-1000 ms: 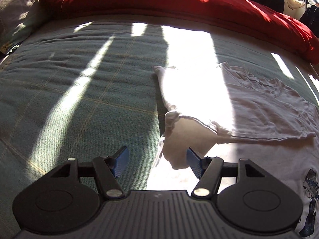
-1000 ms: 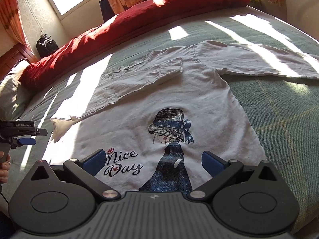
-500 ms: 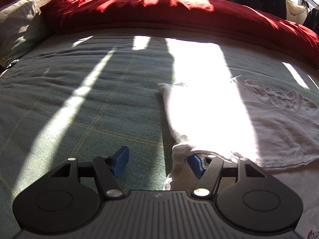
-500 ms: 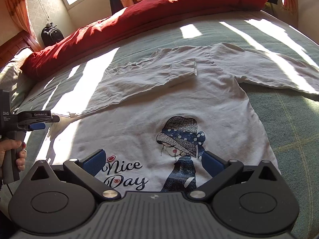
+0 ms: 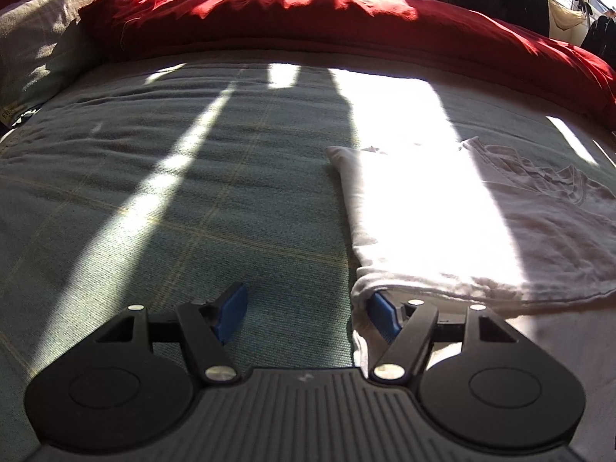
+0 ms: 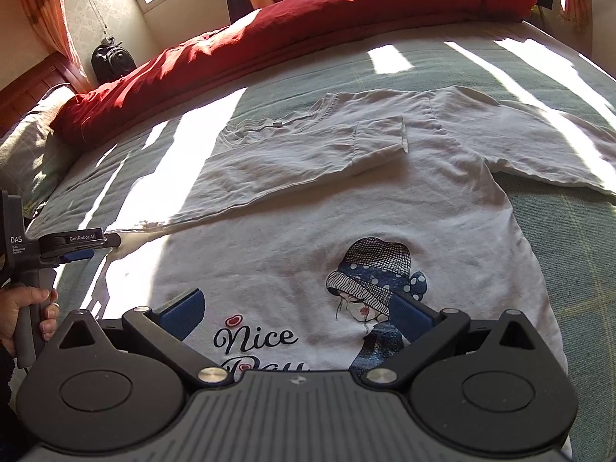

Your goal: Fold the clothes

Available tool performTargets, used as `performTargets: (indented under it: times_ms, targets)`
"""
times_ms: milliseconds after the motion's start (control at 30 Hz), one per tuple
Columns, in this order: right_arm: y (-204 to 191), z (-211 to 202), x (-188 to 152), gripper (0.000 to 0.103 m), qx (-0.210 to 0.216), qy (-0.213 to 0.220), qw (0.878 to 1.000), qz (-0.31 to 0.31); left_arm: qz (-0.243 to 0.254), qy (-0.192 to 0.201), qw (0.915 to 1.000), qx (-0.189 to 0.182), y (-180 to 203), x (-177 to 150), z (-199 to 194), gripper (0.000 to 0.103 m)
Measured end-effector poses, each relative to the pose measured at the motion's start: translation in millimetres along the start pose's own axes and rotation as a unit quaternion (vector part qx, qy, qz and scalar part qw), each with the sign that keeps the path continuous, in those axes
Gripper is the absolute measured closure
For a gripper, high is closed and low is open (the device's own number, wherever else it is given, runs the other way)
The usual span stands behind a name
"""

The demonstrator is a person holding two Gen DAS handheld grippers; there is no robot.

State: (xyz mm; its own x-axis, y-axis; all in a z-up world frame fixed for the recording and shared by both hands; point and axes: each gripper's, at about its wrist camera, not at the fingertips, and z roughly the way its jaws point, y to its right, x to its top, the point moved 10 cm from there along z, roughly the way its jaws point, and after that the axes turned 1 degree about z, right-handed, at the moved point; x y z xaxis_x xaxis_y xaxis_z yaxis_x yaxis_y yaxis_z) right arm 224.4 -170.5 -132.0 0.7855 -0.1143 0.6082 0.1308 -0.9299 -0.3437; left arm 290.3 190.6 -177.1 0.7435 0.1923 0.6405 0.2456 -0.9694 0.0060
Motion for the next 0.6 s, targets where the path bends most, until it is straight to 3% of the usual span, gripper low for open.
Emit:
performTargets:
  times_ms: [167,333,433,600]
  targets:
    - [3,-5,12,0.000,-0.003,0.014,1.000,0.000,0.014,0.008,0.9995,-0.028,5,8,-24,0.036]
    - [-1,-2,10,0.000,0.011,0.007,1.000,-0.003,-0.002,0.053,0.9916,-0.118,33,44,-50,0.036]
    - [-5,1,7,0.000,0.019,0.001,1.000,-0.001,-0.003,0.041,0.9869,-0.156,63,53,-37,0.036]
    - [-8,0,6,0.000,0.024,0.000,1.000,-0.005,-0.017,-0.016,0.9911,-0.131,66,26,3,0.036]
